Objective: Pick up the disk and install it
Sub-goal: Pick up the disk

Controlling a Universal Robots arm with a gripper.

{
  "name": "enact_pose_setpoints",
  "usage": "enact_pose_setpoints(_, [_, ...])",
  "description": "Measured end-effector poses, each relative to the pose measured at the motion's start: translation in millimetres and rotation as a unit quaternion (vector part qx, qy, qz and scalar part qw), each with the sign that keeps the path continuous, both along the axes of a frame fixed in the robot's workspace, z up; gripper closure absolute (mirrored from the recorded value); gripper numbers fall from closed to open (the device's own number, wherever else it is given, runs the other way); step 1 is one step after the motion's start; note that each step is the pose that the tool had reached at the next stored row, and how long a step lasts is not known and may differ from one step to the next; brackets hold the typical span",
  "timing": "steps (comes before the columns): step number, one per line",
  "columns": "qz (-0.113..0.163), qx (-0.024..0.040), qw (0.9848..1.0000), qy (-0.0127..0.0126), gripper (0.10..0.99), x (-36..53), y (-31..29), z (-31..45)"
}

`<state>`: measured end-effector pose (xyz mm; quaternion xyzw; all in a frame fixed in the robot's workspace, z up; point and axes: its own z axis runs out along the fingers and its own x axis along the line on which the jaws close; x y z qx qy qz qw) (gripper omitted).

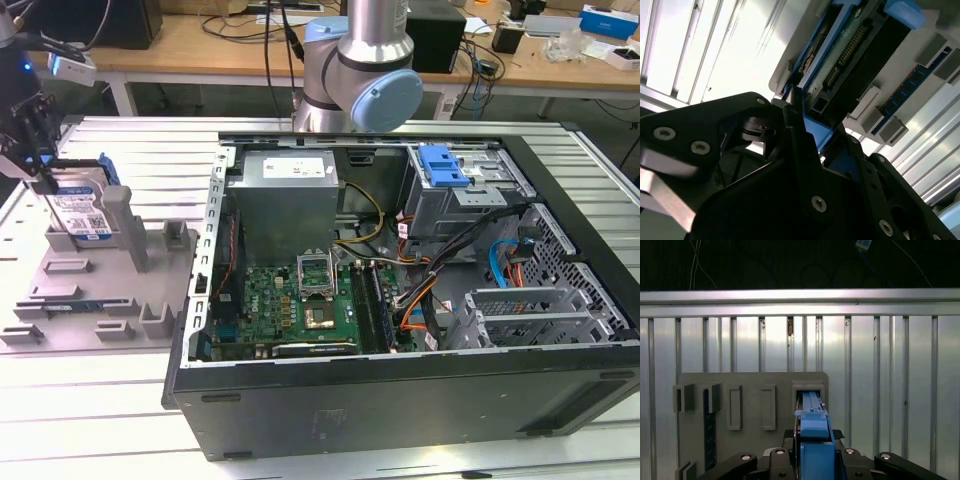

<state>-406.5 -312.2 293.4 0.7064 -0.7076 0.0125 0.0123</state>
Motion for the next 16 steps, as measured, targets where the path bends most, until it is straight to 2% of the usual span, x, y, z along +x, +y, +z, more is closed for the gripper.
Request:
enact_pose_setpoints(7, [0.0,0.0085,1.0,0.0,0.722,0.0,-2.9,-0.2])
enact_pose_setpoints(16, [0.0,0.0104,0.9999,-0.0001,0.722,0.0,-3.1,0.1])
